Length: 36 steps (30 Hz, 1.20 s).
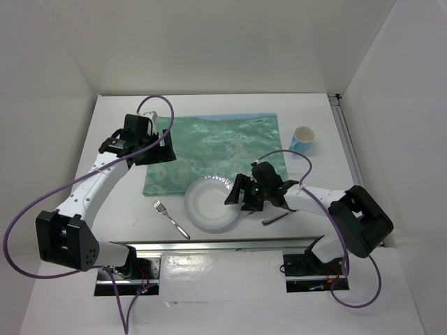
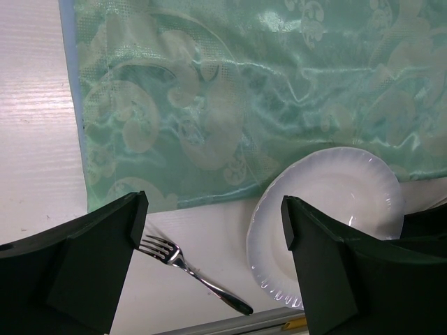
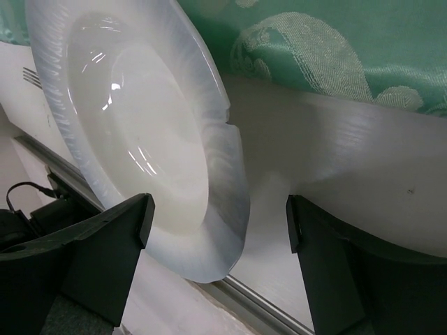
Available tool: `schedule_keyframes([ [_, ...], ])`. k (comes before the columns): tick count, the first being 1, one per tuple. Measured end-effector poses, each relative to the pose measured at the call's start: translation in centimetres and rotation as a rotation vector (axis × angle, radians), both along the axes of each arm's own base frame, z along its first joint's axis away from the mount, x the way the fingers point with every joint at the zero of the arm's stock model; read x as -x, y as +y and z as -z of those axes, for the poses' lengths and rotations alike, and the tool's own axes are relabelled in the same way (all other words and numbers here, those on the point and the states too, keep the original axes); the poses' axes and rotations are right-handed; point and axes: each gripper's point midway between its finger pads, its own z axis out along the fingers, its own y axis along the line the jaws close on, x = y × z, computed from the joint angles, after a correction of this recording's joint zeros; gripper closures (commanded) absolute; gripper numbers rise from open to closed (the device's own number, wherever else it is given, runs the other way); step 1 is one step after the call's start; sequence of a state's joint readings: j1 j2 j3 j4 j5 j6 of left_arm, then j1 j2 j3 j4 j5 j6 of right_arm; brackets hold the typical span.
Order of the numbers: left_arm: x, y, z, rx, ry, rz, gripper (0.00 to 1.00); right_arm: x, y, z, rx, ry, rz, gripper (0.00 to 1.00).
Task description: Set the dinner table for one person
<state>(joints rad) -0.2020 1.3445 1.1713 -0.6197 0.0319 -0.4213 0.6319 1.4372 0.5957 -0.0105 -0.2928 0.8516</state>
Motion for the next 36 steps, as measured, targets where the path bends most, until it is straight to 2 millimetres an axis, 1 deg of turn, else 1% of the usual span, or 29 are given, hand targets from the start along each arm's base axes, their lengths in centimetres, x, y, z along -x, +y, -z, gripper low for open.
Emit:
schedule_keyframes([
  [5, 0.0, 0.0, 0.0, 0.0, 0.0, 0.0, 0.03, -0.2, 0.7, 0.2, -0.02, -0.001, -0.003, 0.15],
  [6, 0.0, 0.0, 0.0, 0.0, 0.0, 0.0, 0.03, -0.3, 0.9, 0.2, -0.024, -0.001, -0.001, 0.19],
  [11, 0.0, 0.0, 0.0, 0.0, 0.0, 0.0, 0.03, -0.6, 1.1, 0.5, -0.028, 0.004, 0.016, 0.27],
  [12, 0.0, 0.0, 0.0, 0.0, 0.0, 0.0, 0.03, -0.6, 1.2, 0.5, -0.026, 0.006, 0.02, 0.27],
  [13, 0.0, 0.0, 0.0, 0.0, 0.0, 0.0, 0.03, -0.6, 1.2, 0.6, -0.025, 0.008, 0.022, 0.31],
  [20, 0.2, -0.1, 0.2, 0.004, 0.007, 0.005, 0.03, -0.7, 1.3, 0.9, -0.017, 0.015, 0.038, 0.36],
  [21, 0.2, -0.1, 0.3, 0.003, 0.01, 0.005, 0.03, -0.7, 1.4, 0.9, -0.018, 0.017, 0.038, 0.42],
  [22, 0.2, -0.1, 0.4, 0.003, 0.011, 0.005, 0.03, -0.7, 1.4, 1.0, -0.017, 0.016, 0.038, 0.44],
  [29, 0.3, -0.1, 0.4, 0.002, 0.013, 0.005, 0.02, -0.7, 1.5, 1.3, -0.014, 0.026, 0.043, 0.45],
  [30, 0.3, -0.1, 0.4, 0.003, 0.013, 0.005, 0.02, -0.7, 1.4, 1.3, -0.013, 0.027, 0.044, 0.49],
  [34, 0.3, -0.1, 0.3, 0.003, 0.01, 0.004, 0.02, -0.8, 1.2, 1.5, -0.001, 0.028, 0.059, 0.57],
  [36, 0.3, -0.1, 0.2, 0.004, 0.006, 0.005, 0.02, -0.8, 1.1, 1.6, 0.005, 0.031, 0.064, 0.57],
])
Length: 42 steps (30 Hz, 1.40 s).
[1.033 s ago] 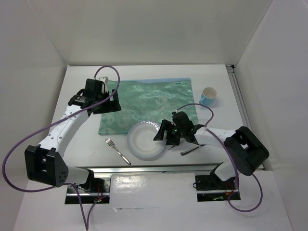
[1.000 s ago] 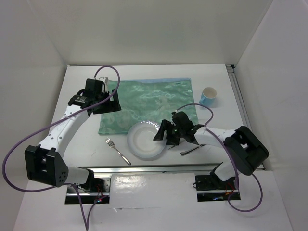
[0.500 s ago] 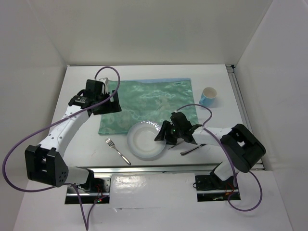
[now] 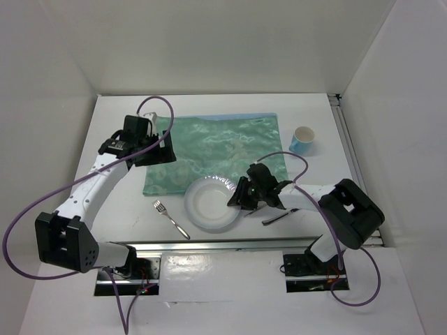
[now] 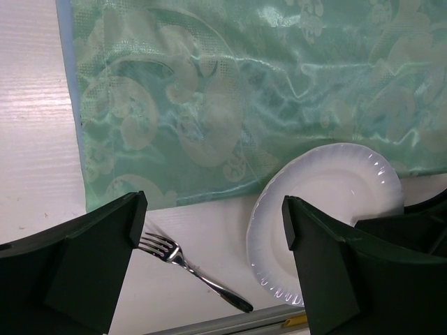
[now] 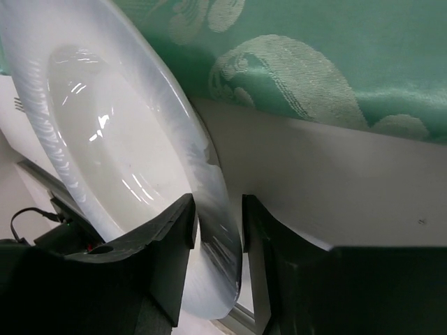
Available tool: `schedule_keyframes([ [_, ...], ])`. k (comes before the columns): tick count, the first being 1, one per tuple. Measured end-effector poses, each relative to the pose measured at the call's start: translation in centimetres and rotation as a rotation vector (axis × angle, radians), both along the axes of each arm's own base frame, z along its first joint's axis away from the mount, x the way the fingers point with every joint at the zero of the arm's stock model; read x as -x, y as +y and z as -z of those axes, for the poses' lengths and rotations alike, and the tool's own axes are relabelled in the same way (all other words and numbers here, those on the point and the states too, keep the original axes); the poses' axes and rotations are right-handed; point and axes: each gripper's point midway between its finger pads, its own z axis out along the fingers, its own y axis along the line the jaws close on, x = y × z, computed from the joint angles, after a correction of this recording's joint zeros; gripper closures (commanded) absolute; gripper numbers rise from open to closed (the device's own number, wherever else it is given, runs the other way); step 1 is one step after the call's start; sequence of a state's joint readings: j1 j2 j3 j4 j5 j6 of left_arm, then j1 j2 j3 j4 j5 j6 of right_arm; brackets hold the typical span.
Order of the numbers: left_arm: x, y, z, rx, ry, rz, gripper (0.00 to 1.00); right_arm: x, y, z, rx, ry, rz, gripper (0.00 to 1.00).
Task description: Set the dinner table for one person
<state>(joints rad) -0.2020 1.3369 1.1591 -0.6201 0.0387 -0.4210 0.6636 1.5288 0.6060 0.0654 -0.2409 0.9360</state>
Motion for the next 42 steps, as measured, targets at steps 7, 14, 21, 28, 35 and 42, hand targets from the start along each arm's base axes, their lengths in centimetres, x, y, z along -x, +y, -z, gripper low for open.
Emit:
schedule_keyframes([
  [7, 0.1, 0.0, -0.4, 0.002, -0.011, 0.001, 0.02, -0.1, -0.3, -0.2, 0.012, -0.002, 0.02, 0.75],
  [14, 0.1, 0.0, -0.6, 0.002, -0.019, 0.001, 0.02, -0.2, -0.1, -1.5, -0.011, -0.014, 0.025, 1.0],
  [21, 0.2, 0.1, -1.0, 0.005, -0.03, 0.001, 0.02, 0.2, -0.9, -3.6, 0.01, -0.051, 0.009, 1.0],
  [28, 0.3, 0.1, -1.0, 0.001, -0.029, -0.002, 0.02, 0.5, -1.0, -5.3, 0.021, -0.086, -0.05, 1.0],
  [35, 0.4, 0.4, -0.8, -0.011, -0.02, -0.013, 0.02, 0.1, -0.1, -9.1, -0.013, -0.163, -0.125, 1.0],
  [42, 0.4, 0.5, -0.8, -0.015, -0.02, -0.019, 0.01, -0.2, 0.0, -12.1, -0.025, -0.231, -0.148, 1.0],
])
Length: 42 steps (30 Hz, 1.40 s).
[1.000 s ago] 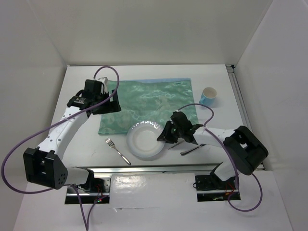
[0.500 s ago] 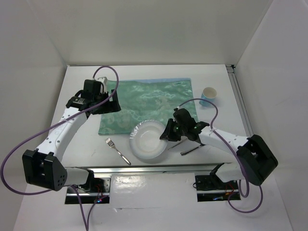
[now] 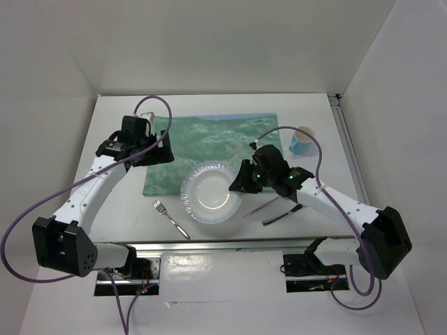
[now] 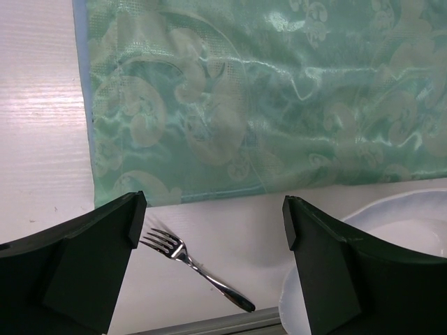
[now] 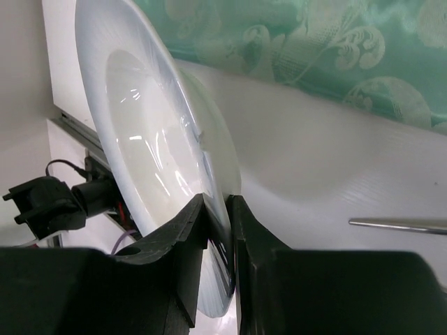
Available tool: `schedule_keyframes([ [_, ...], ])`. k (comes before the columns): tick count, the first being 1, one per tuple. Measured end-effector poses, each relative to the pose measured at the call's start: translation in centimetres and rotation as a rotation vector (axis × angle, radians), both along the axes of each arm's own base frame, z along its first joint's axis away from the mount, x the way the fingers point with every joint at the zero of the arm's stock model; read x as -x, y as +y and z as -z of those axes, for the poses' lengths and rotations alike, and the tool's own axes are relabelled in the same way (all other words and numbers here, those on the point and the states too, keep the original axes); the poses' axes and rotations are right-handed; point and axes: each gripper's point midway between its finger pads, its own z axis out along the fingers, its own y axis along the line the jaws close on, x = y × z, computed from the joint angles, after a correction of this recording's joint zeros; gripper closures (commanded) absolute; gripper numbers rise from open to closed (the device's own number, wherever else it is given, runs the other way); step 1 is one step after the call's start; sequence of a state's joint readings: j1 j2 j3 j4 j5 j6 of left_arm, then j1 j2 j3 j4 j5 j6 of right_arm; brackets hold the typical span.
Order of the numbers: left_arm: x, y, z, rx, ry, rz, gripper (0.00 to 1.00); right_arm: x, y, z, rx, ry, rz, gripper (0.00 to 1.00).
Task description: Set the dinner table for one person
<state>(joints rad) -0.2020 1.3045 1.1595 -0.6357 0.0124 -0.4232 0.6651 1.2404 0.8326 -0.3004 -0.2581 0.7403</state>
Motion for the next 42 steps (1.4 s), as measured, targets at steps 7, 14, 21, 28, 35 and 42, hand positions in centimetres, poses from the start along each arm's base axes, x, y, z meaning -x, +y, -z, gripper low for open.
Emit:
schedule_keyframes([
  [7, 0.0, 0.6, -0.7, -0.017, -0.028, -0.028, 0.0, -1.4, 0.7, -0.7, 0.011, -0.037, -0.012, 1.0],
  [14, 0.3, 1.1, -2.5, -0.01, -0.084, -0.061, 0.0, -3.2, 1.4, 0.7, 0.034, -0.017, -0.003, 1.0],
  [21, 0.3, 1.2, -2.6, -0.011, -0.087, -0.067, 0.0, -5.2, 1.7, 0.8, 0.031, -0.024, 0.017, 1.0],
  [28, 0.3, 1.2, -2.5, -0.01, -0.086, -0.068, 0.0, -7.6, 2.1, 0.0, 0.013, -0.046, 0.044, 1.0],
  [35, 0.6, 1.2, -2.5, -0.011, -0.074, -0.075, 0.0, -10.7, 1.2, 0.5, 0.004, -0.034, 0.1, 1.0],
  [42, 0.7, 1.2, -2.7, 0.001, -0.073, -0.089, 0.0, -15.0, 2.5, 1.9, -0.012, -0.015, 0.136, 1.0],
])
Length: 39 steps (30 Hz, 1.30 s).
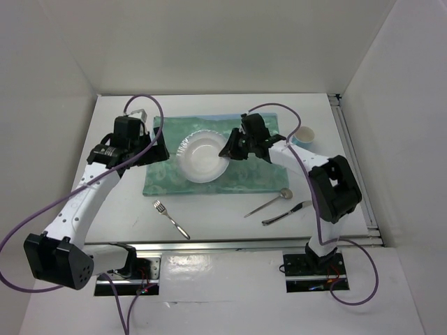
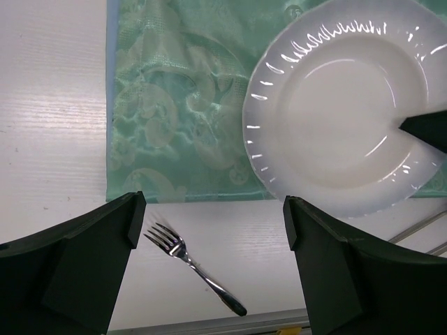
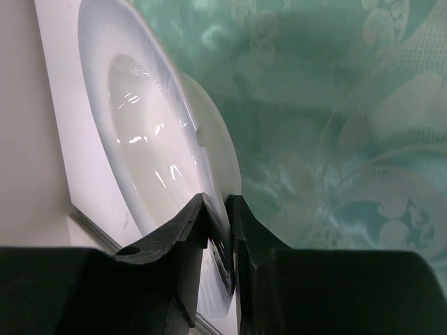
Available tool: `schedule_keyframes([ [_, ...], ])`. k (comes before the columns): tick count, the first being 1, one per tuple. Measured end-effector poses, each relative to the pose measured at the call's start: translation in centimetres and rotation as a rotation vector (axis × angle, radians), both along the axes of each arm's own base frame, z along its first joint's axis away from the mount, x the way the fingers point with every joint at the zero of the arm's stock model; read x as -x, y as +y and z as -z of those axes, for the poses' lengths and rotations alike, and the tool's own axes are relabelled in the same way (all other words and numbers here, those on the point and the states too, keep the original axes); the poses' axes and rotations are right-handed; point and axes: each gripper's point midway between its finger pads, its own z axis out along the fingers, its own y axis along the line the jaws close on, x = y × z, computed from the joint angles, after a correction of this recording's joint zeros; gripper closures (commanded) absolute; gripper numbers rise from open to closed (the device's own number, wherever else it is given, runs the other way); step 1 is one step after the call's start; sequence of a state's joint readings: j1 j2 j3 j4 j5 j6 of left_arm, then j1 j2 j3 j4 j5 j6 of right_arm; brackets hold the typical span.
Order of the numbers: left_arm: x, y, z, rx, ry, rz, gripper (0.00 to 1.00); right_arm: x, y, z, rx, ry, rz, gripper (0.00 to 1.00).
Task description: Set the dinner table for one person
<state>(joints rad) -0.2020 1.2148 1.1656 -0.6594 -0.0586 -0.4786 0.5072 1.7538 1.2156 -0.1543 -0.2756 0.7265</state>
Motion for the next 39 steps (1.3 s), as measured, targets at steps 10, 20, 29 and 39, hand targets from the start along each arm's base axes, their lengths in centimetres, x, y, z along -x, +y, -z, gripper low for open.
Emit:
schedule_keyframes([
  [10, 0.5, 0.4, -0.3, 0.002, -0.001, -0.033, 0.0, -4.4, -1.4, 1.7, -0.079, 0.067, 0.09, 1.0],
  [20, 1.0, 0.9, 0.1, 0.005, 0.03, -0.092, 0.0, -6.8, -2.5, 4.7, -0.086, 0.122, 0.13, 1.0],
  [29, 1.0, 0.9, 0.1, 0.008, 0.031, -0.096, 0.0, -7.1, -2.6, 6.5, -0.092, 0.164, 0.141, 0.71],
  [39, 1.2, 1.0, 0.1, 0.0, 0.038, -0.091, 0.0, -9.4, -2.5, 3.9, -0.083, 0.094, 0.155, 0.01],
])
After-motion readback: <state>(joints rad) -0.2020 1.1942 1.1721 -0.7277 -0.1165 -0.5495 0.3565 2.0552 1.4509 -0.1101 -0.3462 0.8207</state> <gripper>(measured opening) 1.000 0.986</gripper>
